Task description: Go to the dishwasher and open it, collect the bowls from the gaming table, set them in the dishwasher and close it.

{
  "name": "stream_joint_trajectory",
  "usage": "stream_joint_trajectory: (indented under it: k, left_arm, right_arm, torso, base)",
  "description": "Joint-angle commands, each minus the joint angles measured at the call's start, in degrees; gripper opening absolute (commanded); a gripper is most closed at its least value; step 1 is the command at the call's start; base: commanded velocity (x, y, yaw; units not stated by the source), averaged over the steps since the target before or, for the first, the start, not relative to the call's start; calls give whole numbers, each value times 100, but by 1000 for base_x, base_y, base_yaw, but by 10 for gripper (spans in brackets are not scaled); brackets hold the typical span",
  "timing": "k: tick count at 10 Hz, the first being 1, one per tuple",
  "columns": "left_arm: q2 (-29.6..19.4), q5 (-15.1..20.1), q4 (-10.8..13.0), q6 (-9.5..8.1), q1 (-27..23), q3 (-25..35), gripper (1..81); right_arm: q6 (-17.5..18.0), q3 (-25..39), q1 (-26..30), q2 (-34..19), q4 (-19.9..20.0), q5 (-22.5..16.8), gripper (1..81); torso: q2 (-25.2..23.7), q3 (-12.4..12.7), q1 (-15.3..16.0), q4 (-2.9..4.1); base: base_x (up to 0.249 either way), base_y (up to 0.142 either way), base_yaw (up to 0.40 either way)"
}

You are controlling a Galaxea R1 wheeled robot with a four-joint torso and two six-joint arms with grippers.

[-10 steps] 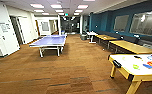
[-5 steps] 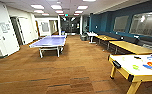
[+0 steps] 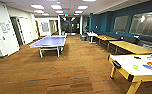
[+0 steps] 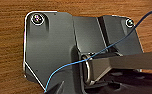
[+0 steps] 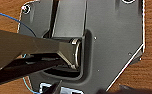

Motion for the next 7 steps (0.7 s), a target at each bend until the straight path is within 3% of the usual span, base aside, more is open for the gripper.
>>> stream_joint_trajectory:
  k: [1,4,7]
  left_arm:
    - [19,273,42,48,-296,-4,811]
    - [9,273,51,49,-288,-4,811]
    - [-8,281,112,58,-288,14,811]
  right_arm:
    - [-25,5,298,39,49,-284,811]
    - [-25,4,298,30,49,-284,811]
    - [-25,48,280,48,49,-293,811]
  torso:
    - [0,0,0,0]
    - [0,0,-2,0]
    - [0,0,-2,0]
  base:
    - [0,0,0]
    - [0,0,-36]
    - [0,0,-294]
